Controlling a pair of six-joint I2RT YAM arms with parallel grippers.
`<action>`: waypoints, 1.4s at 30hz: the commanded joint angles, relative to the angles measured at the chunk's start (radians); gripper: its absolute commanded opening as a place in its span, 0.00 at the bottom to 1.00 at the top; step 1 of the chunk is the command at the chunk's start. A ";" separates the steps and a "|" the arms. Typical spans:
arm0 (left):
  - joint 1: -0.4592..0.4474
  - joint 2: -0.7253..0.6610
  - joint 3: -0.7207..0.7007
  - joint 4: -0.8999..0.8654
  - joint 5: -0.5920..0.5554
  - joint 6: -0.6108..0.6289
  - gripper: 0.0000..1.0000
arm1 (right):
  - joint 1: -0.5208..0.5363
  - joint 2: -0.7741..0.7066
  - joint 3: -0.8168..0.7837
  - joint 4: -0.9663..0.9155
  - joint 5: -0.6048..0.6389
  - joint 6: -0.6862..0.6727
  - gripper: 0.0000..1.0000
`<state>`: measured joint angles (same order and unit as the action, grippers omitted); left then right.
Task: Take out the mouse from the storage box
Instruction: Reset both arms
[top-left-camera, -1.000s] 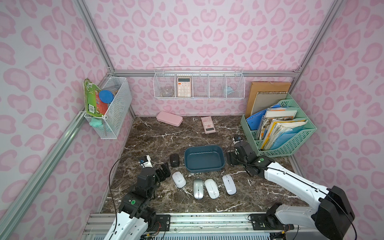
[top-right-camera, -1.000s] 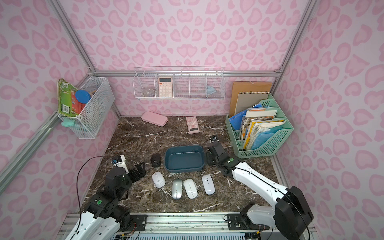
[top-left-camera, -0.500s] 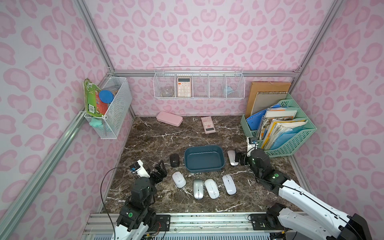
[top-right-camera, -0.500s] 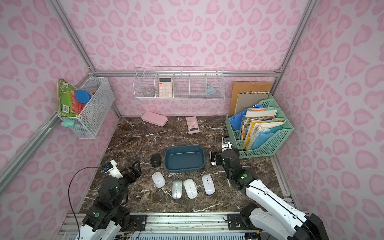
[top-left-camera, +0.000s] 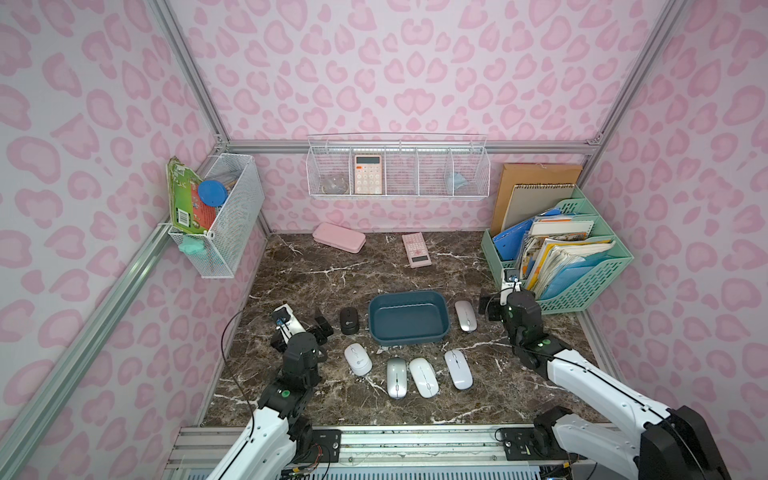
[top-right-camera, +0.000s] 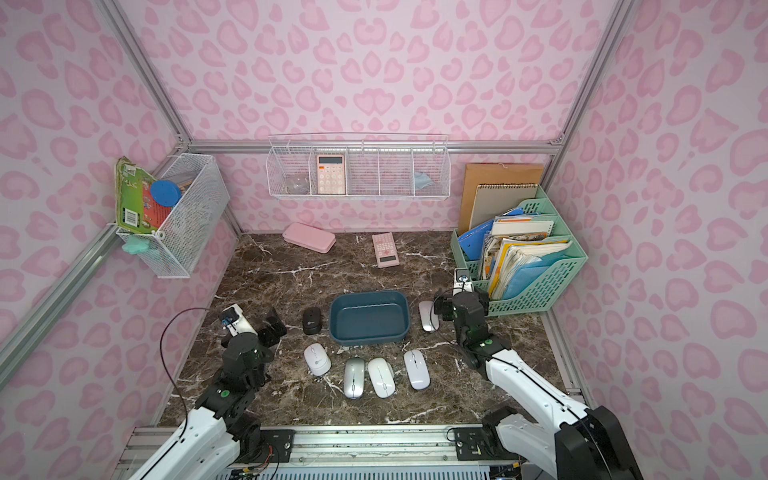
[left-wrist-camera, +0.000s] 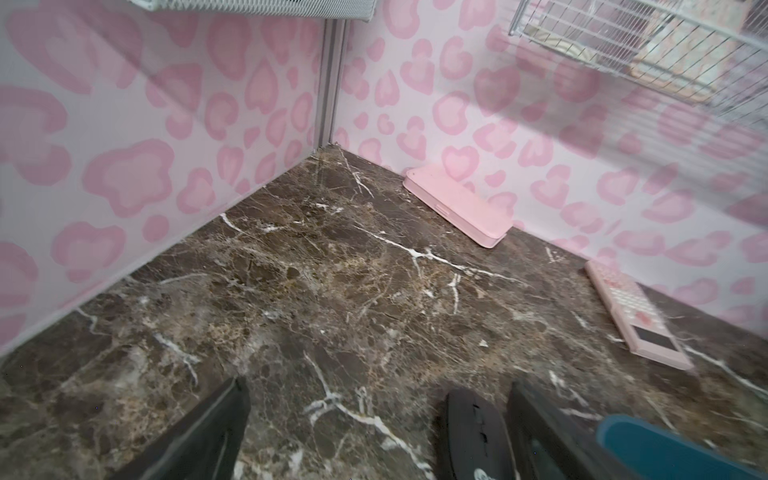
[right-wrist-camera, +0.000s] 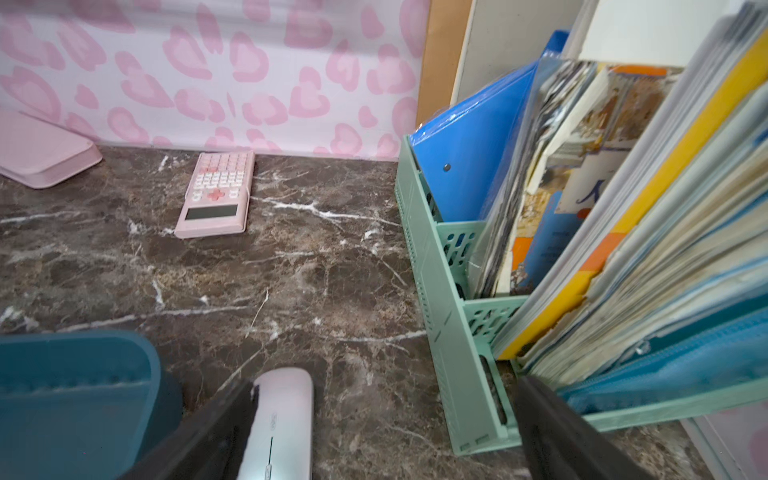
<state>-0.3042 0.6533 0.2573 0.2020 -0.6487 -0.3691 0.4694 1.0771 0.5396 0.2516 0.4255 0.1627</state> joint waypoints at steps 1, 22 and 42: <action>0.036 0.106 0.051 0.174 -0.043 0.121 0.99 | -0.001 0.005 0.001 0.080 0.003 -0.060 1.00; 0.272 0.632 0.055 0.564 0.203 0.245 0.99 | -0.067 -0.031 -0.170 0.387 0.099 -0.178 1.00; 0.369 0.923 0.144 0.703 0.390 0.269 0.99 | -0.292 0.107 -0.337 0.765 -0.028 -0.233 1.00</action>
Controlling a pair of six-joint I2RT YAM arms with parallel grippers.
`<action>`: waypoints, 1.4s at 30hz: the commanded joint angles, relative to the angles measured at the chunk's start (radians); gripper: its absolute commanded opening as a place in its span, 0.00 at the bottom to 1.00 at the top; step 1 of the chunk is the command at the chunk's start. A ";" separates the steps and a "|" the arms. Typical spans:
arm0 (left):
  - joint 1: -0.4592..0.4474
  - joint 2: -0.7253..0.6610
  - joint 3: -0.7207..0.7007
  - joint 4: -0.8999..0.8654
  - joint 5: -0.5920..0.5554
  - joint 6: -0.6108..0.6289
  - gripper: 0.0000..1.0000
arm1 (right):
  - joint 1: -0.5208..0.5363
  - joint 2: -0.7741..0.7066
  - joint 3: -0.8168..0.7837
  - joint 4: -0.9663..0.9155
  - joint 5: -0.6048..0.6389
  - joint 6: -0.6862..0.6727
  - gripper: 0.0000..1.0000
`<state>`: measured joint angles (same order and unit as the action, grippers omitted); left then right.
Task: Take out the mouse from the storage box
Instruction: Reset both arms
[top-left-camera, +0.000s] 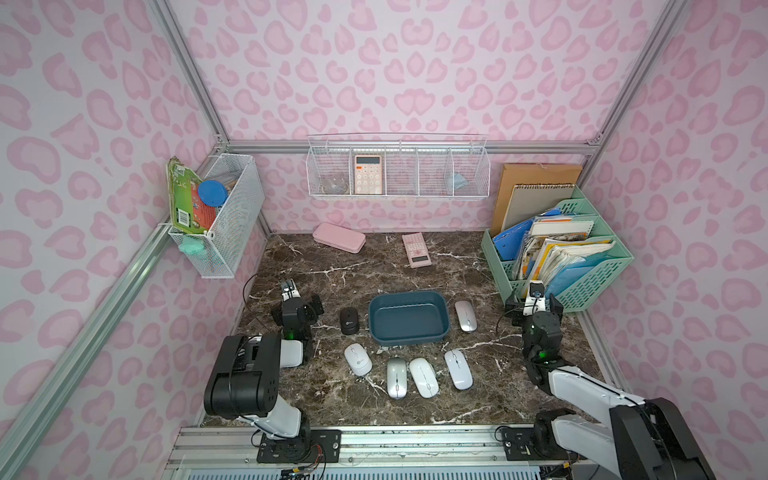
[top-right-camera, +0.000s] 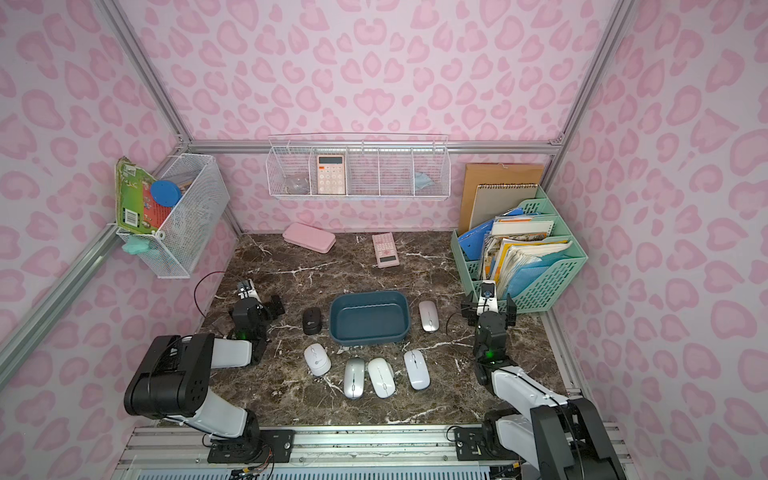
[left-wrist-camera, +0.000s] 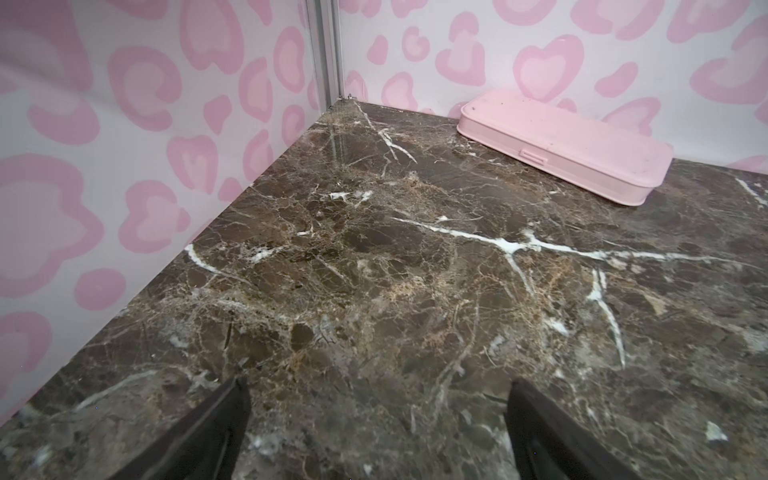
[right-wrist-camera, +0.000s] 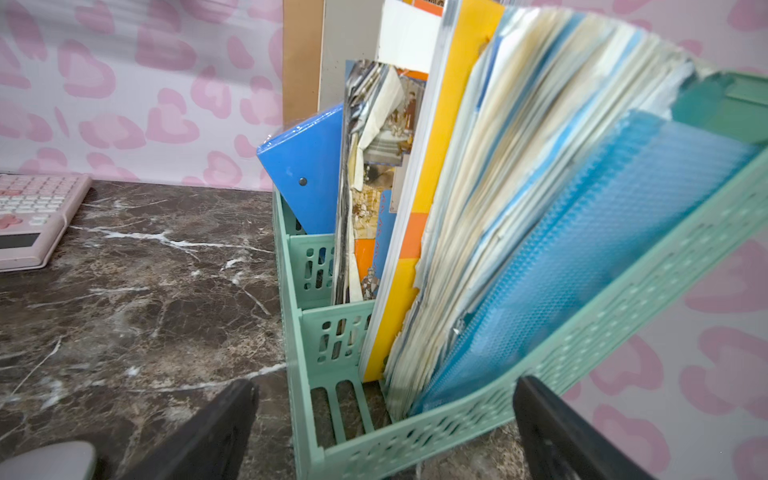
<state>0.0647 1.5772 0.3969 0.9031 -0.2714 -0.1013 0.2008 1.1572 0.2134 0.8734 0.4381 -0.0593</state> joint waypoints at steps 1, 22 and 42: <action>0.000 -0.002 0.006 0.000 0.014 0.002 0.99 | -0.035 0.049 -0.015 0.167 -0.064 -0.009 1.00; 0.000 -0.002 0.005 0.000 0.014 0.002 0.99 | -0.106 0.393 -0.133 0.682 -0.327 -0.006 1.00; 0.058 -0.037 0.064 -0.176 0.124 -0.055 1.00 | -0.158 0.406 -0.037 0.537 -0.375 0.041 1.00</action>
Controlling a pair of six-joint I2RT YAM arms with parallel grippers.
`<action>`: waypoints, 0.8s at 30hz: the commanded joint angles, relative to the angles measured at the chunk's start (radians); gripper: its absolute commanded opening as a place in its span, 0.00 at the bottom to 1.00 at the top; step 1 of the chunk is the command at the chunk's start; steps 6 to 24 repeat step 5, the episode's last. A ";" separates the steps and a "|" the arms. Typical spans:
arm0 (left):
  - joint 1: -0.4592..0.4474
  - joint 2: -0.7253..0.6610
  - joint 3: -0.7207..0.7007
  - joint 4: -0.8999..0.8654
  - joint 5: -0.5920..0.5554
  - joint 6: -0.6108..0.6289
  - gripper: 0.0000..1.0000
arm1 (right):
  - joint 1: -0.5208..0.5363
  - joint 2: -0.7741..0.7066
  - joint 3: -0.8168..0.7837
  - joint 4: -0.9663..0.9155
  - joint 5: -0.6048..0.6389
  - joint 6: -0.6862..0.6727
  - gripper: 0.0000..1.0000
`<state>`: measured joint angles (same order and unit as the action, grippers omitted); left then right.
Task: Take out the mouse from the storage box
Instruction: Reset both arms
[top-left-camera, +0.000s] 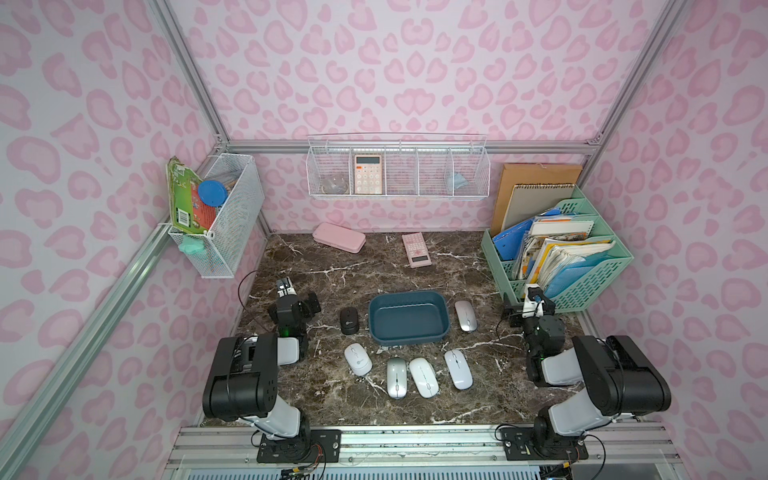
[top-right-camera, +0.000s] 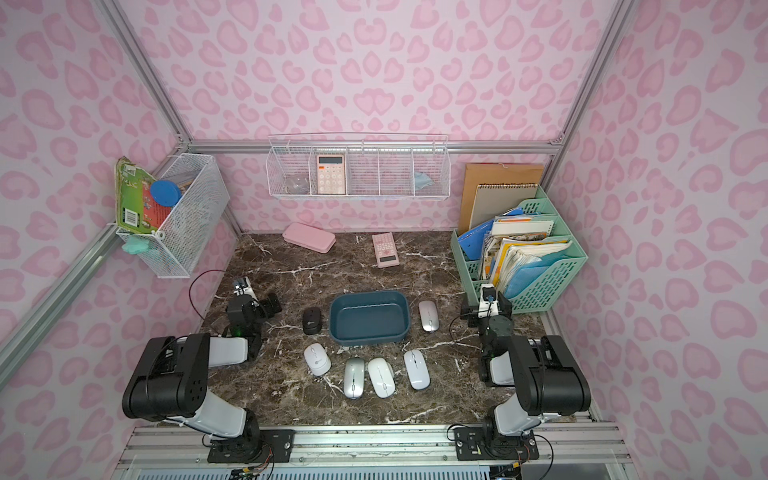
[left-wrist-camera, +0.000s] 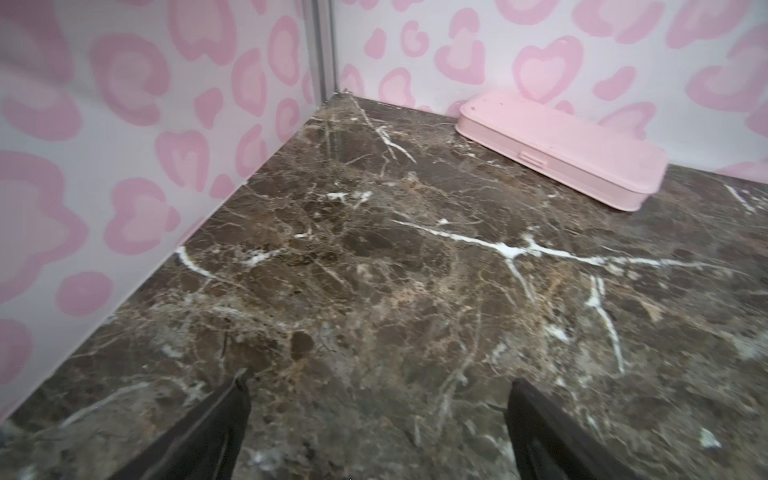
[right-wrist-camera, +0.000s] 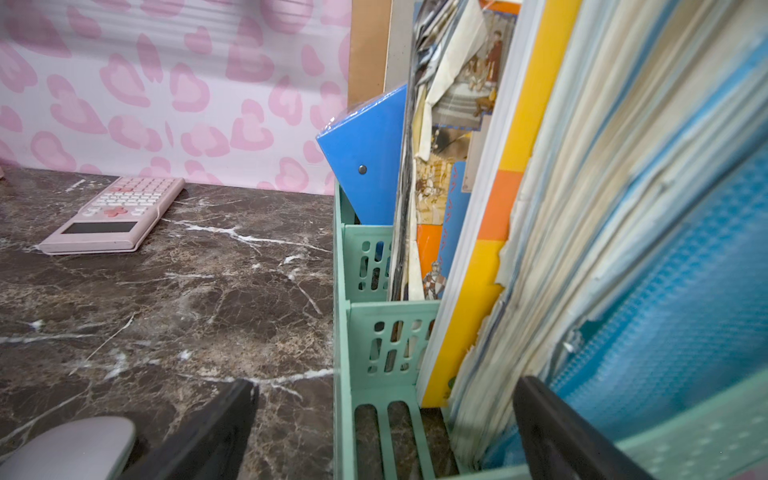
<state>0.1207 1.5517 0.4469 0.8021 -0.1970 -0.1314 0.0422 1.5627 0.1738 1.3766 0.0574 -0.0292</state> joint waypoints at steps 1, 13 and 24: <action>0.003 -0.010 0.012 -0.071 0.050 -0.025 0.99 | 0.001 0.001 0.003 0.033 0.005 0.011 1.00; -0.015 -0.020 -0.001 -0.057 0.023 -0.012 0.99 | 0.000 0.002 0.010 0.021 0.043 0.027 1.00; -0.015 -0.020 -0.001 -0.057 0.023 -0.012 0.99 | 0.000 0.002 0.010 0.021 0.043 0.027 1.00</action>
